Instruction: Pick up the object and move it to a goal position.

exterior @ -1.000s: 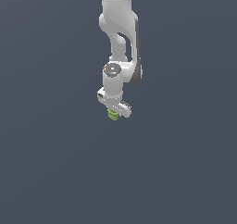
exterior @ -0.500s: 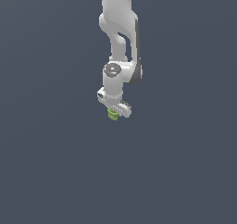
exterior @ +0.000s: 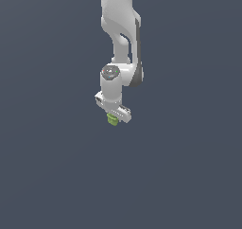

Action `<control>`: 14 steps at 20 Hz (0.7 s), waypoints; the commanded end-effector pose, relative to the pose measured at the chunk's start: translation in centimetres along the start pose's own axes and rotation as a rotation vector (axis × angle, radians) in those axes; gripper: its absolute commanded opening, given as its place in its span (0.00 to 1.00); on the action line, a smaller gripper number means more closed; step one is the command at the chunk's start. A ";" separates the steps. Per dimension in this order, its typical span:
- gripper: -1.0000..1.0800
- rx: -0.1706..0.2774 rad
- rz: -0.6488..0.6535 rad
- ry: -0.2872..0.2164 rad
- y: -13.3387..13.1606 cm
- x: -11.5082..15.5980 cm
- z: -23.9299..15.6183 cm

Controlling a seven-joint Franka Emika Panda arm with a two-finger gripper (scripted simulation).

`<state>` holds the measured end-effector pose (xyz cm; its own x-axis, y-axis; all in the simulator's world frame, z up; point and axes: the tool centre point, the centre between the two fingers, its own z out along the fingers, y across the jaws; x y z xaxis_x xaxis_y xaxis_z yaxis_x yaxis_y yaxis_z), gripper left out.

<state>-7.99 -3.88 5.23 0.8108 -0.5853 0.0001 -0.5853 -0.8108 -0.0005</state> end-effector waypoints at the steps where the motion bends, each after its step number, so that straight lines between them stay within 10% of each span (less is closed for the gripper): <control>1: 0.00 0.000 0.000 0.001 0.0 1.3 -0.6; 14: 0.00 0.000 0.000 0.001 -0.3 10.4 -4.3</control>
<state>-0.26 -9.19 9.10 0.8104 -0.5859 0.0009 -0.5859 -0.8104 -0.0005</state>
